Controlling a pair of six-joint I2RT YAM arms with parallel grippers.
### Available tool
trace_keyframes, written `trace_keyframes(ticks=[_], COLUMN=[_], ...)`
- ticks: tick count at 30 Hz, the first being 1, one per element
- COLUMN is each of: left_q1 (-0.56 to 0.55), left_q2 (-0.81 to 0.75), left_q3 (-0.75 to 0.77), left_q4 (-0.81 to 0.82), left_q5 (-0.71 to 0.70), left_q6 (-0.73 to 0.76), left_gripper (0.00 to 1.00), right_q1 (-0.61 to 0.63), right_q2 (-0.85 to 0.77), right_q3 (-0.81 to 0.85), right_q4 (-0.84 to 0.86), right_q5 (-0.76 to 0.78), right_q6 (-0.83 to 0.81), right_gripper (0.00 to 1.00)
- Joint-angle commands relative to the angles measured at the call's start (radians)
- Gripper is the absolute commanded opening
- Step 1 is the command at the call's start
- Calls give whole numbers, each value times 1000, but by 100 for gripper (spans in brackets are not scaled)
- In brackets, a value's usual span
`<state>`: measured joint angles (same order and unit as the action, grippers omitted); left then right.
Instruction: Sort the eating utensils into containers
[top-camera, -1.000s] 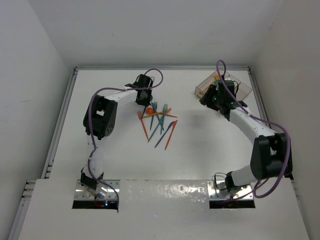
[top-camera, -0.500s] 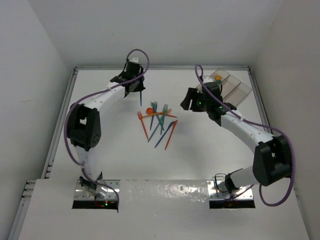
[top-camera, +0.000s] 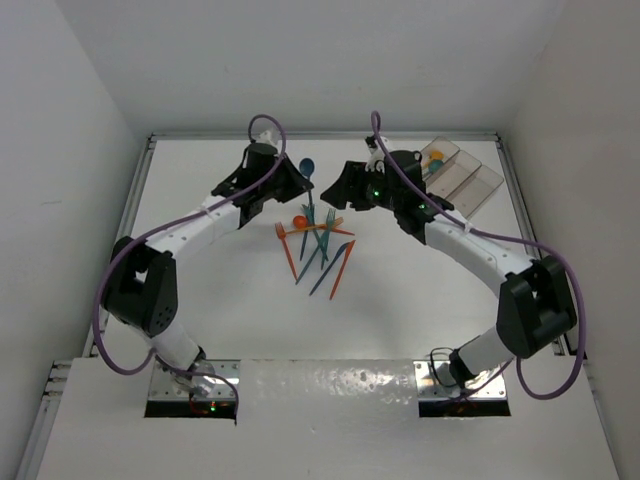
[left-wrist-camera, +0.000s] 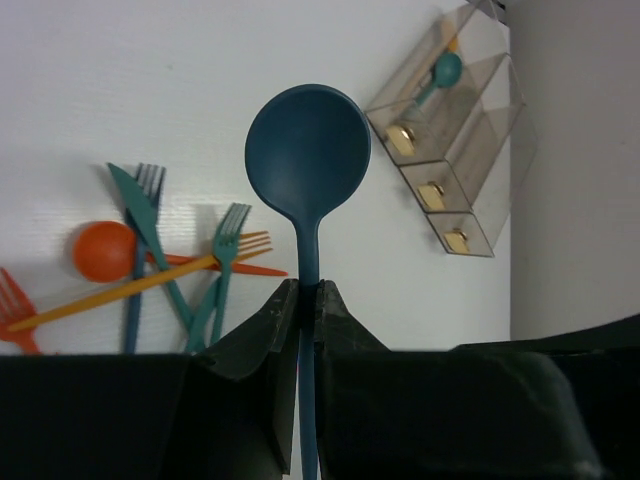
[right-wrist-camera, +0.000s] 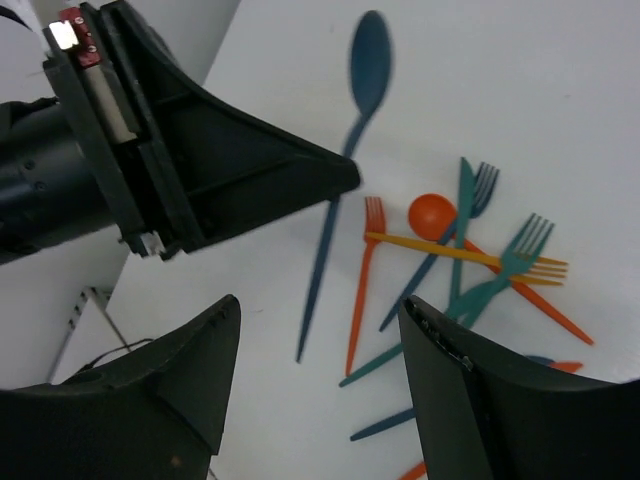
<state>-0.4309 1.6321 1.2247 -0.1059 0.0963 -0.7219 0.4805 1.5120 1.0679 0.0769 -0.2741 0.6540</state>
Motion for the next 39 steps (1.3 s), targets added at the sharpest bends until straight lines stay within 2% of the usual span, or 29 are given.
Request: trace_keyframes(ticks=[1, 13, 17, 18, 20, 21, 24, 25, 27, 28, 29, 31, 32, 35, 39], left_q1=[-43, -89, -89, -91, -91, -92, -91, -89, -89, -89, -85, -77, -66, -33, -6], left_q2=[-52, -84, -90, -90, -94, -92, -89, -89, -86, -86, -87, -92, -100, -129, -187], left_q3=[9, -2, -10, -13, -21, -28, -36, -34, -31, -31, -30, -30, -31, -51, -108], left_q4=[122, 143, 147, 146, 146, 143, 130, 118, 86, 62, 51, 13, -3, -47, -75], left_q5=[19, -18, -13, -13, -24, -27, -49, -58, -88, -92, -119, -150, -165, -204, -245], left_q6=[-48, -45, -37, -34, -27, -22, -8, -4, 15, 15, 25, 36, 41, 59, 94], left_gripper=[0, 0, 0, 0, 0, 0, 0, 4, 36, 36, 51, 65, 75, 86, 88], right_q1=[26, 50, 52, 53, 52, 53, 53, 52, 44, 44, 34, 15, -11, -86, -189], right_q2=[23, 111, 125, 126, 126, 128, 128, 128, 128, 129, 129, 137, 143, 171, 218], right_q3=[69, 103, 101, 102, 107, 110, 119, 122, 121, 119, 119, 128, 141, 182, 233], right_q4=[70, 60, 60, 60, 58, 51, 29, 23, -2, -2, -17, -38, -83, -178, -233], right_q5=[-69, -77, -63, -59, -50, -42, -16, 18, 82, 110, 139, 200, 272, 421, 563], right_q6=[33, 39, 32, 33, 27, 19, 10, 6, 3, 4, 7, 22, 41, 84, 118], right_gripper=[64, 54, 41, 29, 14, 2, 0, 0, 0, 0, 0, 0, 0, 0, 0])
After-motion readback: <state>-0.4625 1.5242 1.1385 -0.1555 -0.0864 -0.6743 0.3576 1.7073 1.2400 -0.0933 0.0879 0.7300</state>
